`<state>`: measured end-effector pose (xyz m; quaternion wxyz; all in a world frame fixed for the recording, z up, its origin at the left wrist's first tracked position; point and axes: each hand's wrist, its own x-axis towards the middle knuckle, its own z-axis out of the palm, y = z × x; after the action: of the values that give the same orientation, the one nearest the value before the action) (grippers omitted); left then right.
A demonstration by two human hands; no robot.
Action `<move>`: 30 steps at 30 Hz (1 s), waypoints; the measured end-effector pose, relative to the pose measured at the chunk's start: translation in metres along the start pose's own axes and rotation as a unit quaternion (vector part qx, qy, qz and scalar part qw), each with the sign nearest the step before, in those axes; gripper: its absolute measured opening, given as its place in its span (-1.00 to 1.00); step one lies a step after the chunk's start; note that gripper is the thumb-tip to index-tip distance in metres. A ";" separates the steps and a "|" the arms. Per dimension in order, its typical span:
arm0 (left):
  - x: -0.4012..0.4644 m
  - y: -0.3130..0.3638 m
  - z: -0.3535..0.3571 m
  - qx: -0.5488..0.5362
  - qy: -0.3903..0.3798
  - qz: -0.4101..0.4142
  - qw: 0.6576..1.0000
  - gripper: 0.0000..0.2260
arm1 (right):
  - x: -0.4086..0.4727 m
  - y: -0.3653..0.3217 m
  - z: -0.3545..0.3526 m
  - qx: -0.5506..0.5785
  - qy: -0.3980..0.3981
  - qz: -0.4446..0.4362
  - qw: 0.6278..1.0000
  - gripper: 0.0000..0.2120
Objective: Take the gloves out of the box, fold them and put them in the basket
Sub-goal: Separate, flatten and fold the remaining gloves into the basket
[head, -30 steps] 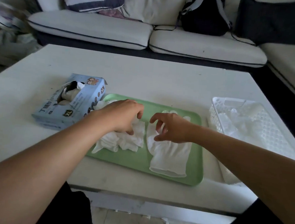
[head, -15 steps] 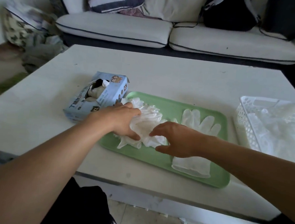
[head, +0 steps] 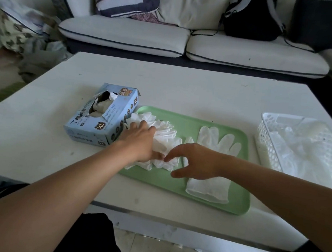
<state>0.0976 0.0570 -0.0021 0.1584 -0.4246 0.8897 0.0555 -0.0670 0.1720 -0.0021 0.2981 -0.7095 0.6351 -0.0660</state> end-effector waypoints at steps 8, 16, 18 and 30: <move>-0.001 -0.007 -0.001 0.023 -0.033 0.016 0.999 -0.01 | -0.002 -0.004 -0.018 0.018 0.045 -0.027 0.998 -0.74; 0.000 -0.007 -0.001 0.015 -0.026 0.006 1.000 -0.16 | -0.001 -0.003 -0.008 -0.058 0.005 -0.022 0.998 -0.53; 0.000 -0.007 -0.001 0.016 -0.022 0.002 1.000 -0.22 | 0.000 -0.004 -0.024 0.056 0.047 -0.021 0.997 -0.67; 0.001 -0.011 -0.004 0.023 -0.025 -0.011 0.999 -0.40 | -0.036 -0.005 -0.106 0.692 0.110 -0.156 0.697 -0.71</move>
<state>0.1042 0.0481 0.0017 0.1905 -0.4289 0.8820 0.0437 -0.1194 0.1700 0.0965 0.6178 -0.3800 0.3187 -0.6102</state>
